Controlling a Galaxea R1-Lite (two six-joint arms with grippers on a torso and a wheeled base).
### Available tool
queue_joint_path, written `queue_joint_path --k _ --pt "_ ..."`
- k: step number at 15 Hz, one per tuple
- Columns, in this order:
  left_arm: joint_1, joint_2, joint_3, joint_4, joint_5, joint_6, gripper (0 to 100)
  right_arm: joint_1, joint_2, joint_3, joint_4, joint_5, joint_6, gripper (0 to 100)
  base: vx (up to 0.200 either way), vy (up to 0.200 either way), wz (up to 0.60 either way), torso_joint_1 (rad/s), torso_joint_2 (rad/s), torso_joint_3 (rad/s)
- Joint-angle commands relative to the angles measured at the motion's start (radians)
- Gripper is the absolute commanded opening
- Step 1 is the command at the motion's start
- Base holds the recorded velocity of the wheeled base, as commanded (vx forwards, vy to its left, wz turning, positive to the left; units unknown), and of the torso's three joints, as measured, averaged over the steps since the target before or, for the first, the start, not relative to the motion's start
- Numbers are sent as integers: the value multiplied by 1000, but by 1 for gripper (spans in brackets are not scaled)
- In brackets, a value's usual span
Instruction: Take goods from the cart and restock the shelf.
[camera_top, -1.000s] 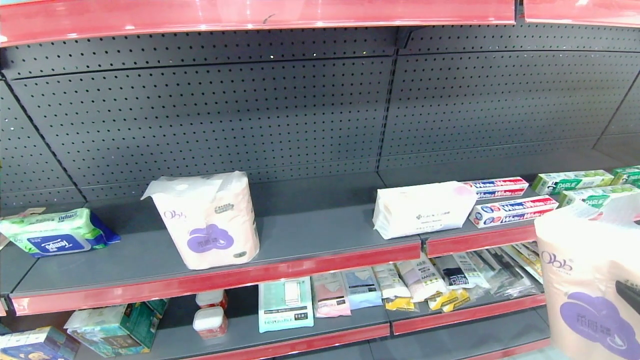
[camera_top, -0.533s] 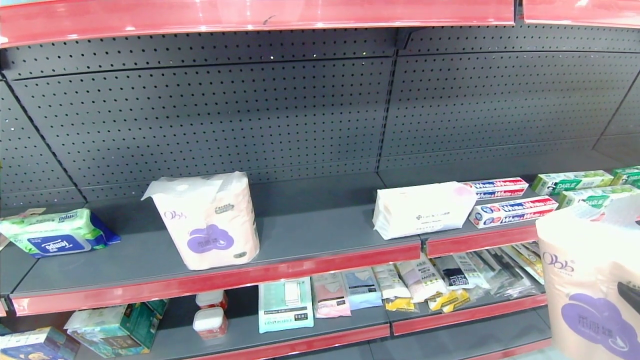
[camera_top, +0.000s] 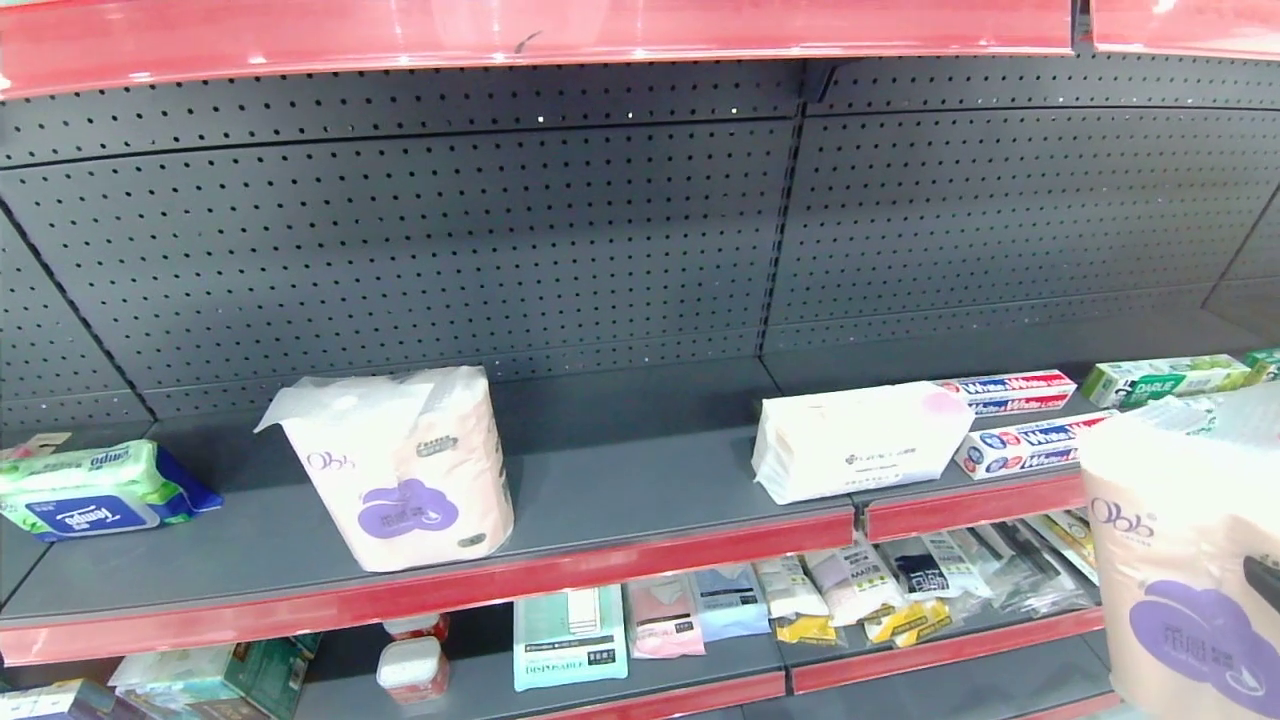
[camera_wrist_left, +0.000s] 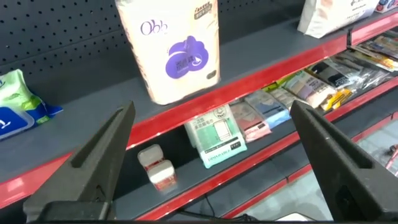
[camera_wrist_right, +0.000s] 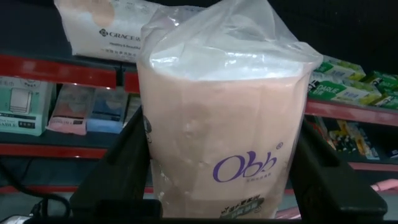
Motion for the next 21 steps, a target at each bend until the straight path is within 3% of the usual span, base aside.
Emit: queue_joint_path --k 1,8,12,17,21 --pt "1 -3 3 0 0 1 100 5 2 -6 -2 5 -23 0 0 0 0 0 0 0" --pt "1 -58 74 -2 2 3 100 58 91 -172 -2 20 -54 0 0 0 0 0 0 0" --pt "1 -58 141 -11 74 135 100 58 138 -209 -4 21 -54 0 0 0 0 0 0 0" --pt "1 -58 146 -14 81 86 100 60 178 -255 -4 21 -54 0 0 0 0 0 0 0" --pt "1 -58 146 -14 84 70 100 60 190 -279 -4 21 -52 0 0 0 0 0 0 0"
